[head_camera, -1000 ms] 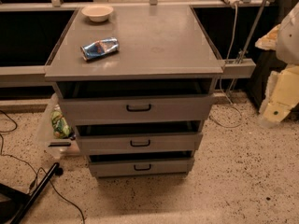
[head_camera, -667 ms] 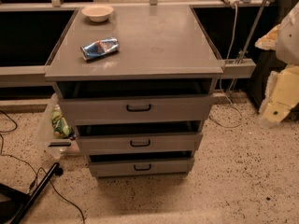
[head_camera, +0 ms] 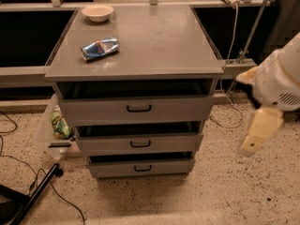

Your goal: Open middle drawer

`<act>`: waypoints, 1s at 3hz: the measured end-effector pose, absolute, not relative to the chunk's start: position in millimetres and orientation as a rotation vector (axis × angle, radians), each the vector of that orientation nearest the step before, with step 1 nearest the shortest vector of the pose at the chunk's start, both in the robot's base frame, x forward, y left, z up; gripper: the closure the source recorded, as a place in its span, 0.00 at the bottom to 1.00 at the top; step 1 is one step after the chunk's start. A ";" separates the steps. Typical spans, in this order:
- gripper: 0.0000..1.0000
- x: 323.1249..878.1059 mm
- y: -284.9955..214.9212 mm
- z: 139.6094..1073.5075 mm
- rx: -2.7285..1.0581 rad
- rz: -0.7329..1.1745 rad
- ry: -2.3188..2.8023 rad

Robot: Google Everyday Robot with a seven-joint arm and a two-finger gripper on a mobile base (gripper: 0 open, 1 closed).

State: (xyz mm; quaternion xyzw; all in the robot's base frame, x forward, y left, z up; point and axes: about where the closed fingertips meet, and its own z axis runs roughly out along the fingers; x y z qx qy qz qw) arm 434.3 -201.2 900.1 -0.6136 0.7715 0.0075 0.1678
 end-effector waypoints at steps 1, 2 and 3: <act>0.00 434.8 -193.0 839.7 -1.735 0.136 2.166; 0.00 433.1 -180.2 808.5 -1.785 0.244 2.133; 0.00 433.1 -180.2 808.4 -1.785 0.244 2.133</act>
Offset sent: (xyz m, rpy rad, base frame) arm -0.0097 0.0333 -0.1265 0.1748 0.1674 0.1420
